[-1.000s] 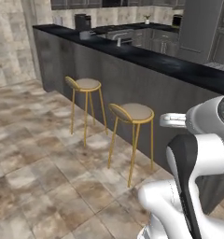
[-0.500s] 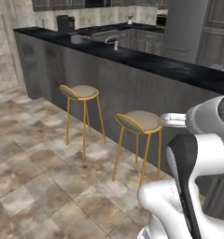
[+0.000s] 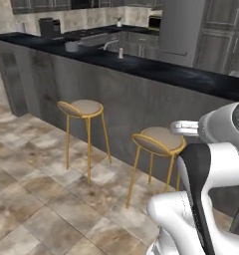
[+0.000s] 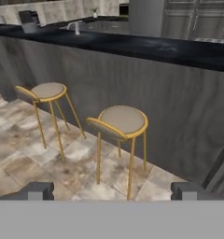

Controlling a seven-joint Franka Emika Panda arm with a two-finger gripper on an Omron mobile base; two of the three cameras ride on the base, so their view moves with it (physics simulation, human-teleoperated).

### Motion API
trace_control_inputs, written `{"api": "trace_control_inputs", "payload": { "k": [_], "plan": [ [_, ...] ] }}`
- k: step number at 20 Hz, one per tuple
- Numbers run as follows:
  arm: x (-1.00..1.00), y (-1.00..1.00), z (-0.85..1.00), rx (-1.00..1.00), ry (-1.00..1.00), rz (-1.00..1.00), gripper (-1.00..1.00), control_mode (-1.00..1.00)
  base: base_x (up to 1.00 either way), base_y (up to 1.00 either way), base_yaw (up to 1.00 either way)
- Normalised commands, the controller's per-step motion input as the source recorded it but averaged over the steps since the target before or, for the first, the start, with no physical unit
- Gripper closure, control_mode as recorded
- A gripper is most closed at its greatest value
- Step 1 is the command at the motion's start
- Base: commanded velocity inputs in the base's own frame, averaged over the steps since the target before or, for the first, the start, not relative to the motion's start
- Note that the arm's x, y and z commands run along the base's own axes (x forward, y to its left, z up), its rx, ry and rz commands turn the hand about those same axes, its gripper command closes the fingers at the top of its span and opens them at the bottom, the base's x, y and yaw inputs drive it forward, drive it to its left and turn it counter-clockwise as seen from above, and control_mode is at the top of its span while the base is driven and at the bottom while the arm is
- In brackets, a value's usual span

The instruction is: Pick the candle and candle from the dining table and place them in the open cabinet. Close the cabinet after placing the objects.

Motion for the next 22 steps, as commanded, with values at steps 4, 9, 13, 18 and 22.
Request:
{"api": "trace_control_inputs", "payload": {
  "k": [4, 9, 13, 18, 22],
  "plan": [
    [0.0, 0.0, 0.0, 0.0, 0.0, 0.0, -1.0, 1.0, 0.41, 0.65, -0.27],
    [0.0, 0.0, 0.0, 0.0, 0.0, 0.0, -1.0, 1.0, 0.4, 0.63, -0.27],
    [0.0, 0.0, 0.0, 0.0, 0.0, 0.0, -1.0, 1.0, 0.36, 0.64, -0.26],
    [0.0, 0.0, 0.0, 0.0, 0.0, 0.0, -1.0, 1.0, 0.29, 0.6, -0.26],
    [0.0, 0.0, 0.0, 0.0, 0.0, 0.0, -1.0, 1.0, 0.25, 0.47, -0.23]
  ]
}}
